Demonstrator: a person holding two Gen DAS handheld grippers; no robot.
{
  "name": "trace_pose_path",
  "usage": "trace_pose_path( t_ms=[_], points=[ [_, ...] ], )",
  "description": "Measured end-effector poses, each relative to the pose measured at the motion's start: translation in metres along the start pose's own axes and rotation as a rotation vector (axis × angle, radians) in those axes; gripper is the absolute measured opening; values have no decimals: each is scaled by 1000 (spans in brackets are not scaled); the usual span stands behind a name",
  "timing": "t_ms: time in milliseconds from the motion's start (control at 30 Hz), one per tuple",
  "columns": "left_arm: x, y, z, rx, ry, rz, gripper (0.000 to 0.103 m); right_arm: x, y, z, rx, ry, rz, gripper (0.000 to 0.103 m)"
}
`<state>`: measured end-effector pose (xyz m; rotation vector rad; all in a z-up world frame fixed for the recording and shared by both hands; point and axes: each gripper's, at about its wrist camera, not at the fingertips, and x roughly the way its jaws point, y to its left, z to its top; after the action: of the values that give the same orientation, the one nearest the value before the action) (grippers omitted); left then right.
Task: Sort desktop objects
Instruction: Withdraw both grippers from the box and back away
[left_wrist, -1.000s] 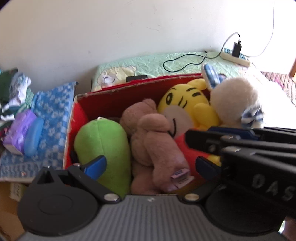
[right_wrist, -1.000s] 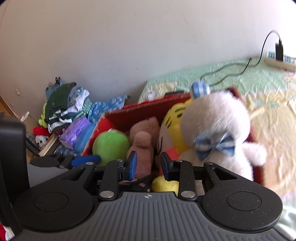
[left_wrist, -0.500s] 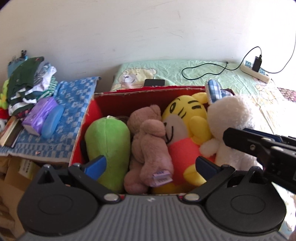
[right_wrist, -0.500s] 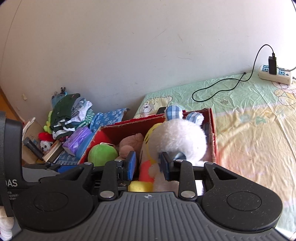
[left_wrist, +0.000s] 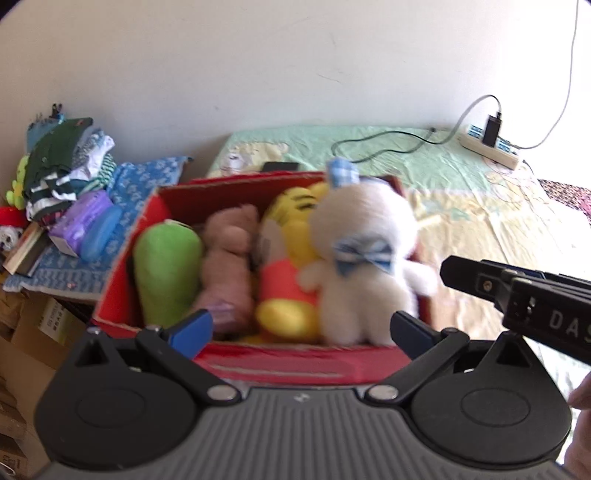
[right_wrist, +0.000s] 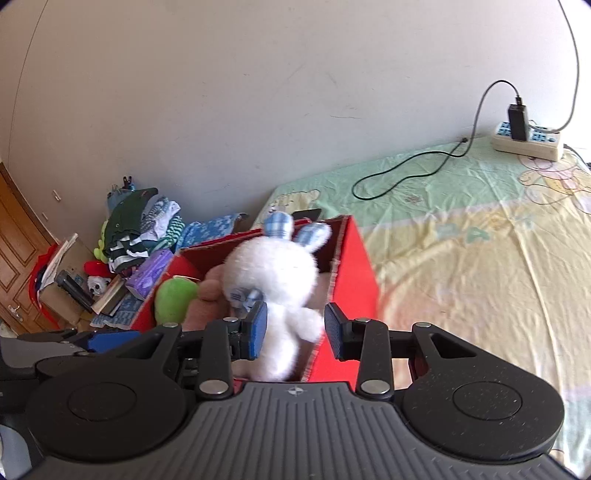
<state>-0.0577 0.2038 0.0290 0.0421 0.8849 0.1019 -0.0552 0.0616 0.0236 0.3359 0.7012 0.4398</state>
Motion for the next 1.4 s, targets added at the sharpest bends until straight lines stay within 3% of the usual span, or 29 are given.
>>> trace_pose_path(
  t_ms=[300, 667, 1100, 1400],
  points=[
    [3, -68, -18, 48, 57, -88, 102, -25, -48, -9, 30, 25, -88, 37],
    [21, -134, -31, 118, 157, -120, 102, -60, -108, -23, 121, 27, -216, 37],
    [24, -171, -42, 167, 196, -117, 102, -76, -147, -36, 176, 50, -330, 37],
    [37, -167, -46, 134, 256, -123, 102, -71, -152, -38, 182, 76, -372, 37]
  ],
)
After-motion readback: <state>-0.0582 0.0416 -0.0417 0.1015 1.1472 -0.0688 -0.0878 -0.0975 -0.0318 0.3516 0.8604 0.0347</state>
